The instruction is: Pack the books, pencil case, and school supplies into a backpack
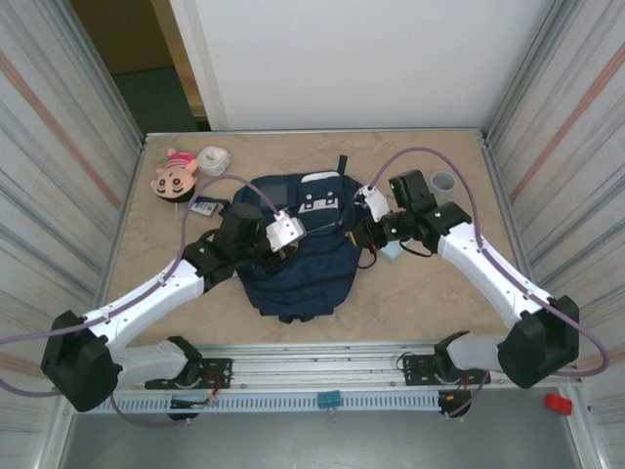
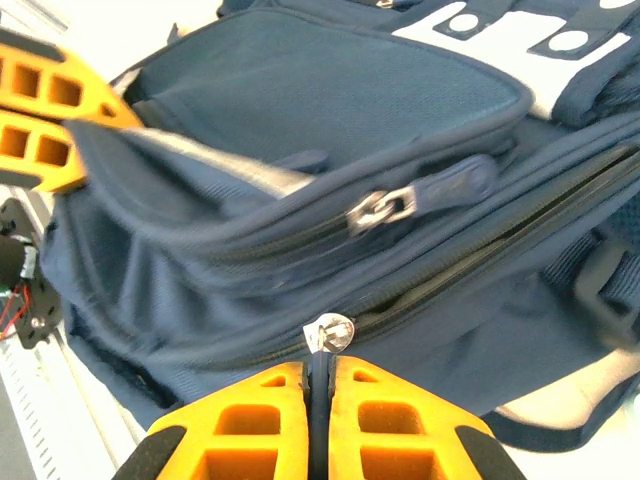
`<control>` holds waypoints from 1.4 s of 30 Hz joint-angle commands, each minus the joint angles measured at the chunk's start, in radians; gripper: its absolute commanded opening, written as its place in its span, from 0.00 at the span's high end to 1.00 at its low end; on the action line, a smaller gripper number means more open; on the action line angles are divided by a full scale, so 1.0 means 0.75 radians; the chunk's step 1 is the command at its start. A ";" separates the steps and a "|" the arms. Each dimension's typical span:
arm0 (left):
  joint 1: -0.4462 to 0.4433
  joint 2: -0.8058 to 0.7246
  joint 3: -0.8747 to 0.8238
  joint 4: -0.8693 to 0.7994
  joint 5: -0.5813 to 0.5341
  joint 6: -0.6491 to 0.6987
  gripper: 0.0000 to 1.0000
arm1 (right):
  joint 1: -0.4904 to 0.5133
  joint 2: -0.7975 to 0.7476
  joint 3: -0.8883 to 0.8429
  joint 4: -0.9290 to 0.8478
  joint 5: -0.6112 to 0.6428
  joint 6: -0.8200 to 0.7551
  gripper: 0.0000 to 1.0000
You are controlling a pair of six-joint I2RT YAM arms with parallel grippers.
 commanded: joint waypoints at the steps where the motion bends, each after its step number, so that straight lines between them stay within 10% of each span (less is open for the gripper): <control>1: -0.003 0.042 0.093 0.119 -0.169 -0.221 1.00 | 0.077 -0.098 -0.034 0.025 0.017 0.074 1.00; 26: -0.111 0.262 0.278 0.354 -0.070 -0.589 1.00 | 0.545 -0.107 -0.258 0.473 0.328 0.539 1.00; 32: -0.107 0.216 0.209 0.397 -0.007 -0.483 1.00 | 0.514 -0.195 -0.275 0.496 0.283 0.614 0.49; 42: -0.022 0.157 0.145 0.465 0.212 -0.370 1.00 | 0.254 -0.510 -0.479 0.595 0.313 1.247 0.19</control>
